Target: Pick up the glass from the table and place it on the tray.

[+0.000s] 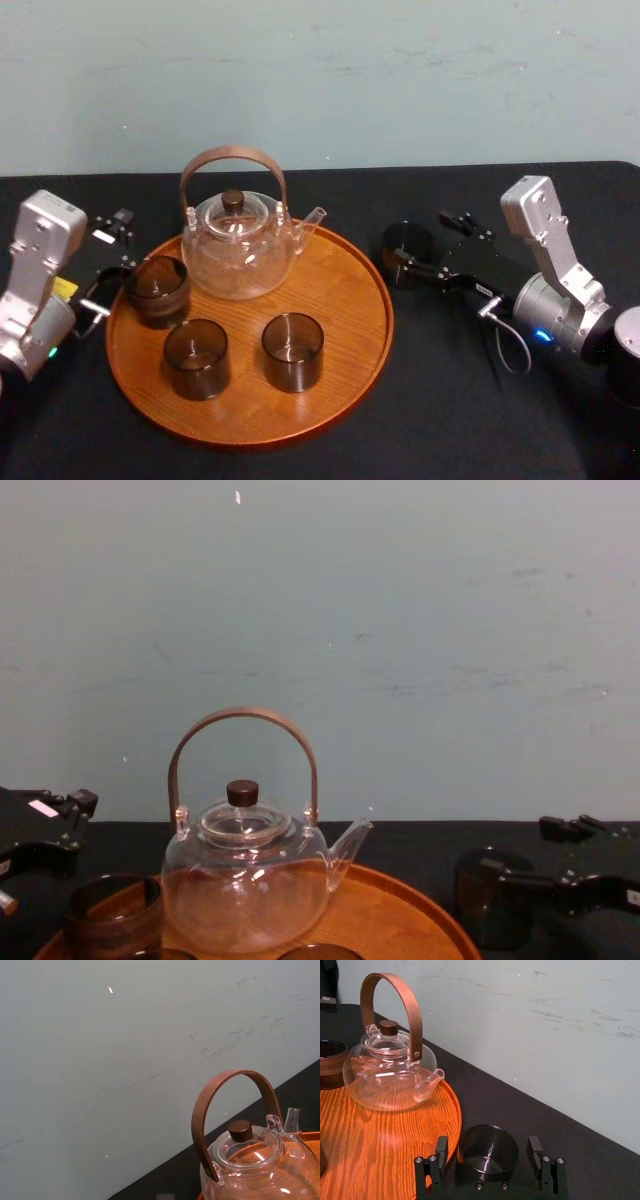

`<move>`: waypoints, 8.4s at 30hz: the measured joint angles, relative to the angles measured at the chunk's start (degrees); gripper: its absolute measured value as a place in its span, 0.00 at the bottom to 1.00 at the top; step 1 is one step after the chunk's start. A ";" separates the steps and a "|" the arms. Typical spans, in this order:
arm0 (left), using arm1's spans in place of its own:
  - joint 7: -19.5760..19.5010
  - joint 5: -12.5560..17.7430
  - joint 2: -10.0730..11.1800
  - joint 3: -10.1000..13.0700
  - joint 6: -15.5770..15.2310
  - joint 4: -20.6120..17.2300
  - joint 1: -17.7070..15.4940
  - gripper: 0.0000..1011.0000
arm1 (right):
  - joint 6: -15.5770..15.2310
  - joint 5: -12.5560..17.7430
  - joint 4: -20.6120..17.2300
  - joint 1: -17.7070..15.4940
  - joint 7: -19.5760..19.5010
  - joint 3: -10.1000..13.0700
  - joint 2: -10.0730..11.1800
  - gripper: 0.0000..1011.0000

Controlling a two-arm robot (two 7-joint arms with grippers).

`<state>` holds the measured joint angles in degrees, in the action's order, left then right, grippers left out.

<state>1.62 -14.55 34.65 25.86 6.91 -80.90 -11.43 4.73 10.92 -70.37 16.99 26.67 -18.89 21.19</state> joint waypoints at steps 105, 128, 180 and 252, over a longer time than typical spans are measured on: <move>0.00 0.00 0.00 0.00 0.00 0.00 0.00 0.00 | -4.29 7.28 3.69 2.01 2.89 -2.21 1.17 0.99; 0.00 0.00 0.00 0.00 0.00 0.00 0.00 0.00 | -3.68 7.90 8.08 4.16 3.34 -2.61 0.27 0.99; 0.00 0.00 0.00 0.00 0.00 0.00 0.00 0.00 | -0.35 6.11 19.03 11.64 7.01 -5.30 -3.39 0.90; 0.00 0.00 0.00 0.00 0.00 0.00 0.00 0.00 | 3.81 5.48 19.72 13.39 11.45 -10.22 -6.50 0.99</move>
<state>1.62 -14.55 34.65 25.86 6.91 -80.90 -11.43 8.54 16.39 -50.66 30.38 38.12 -29.12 14.69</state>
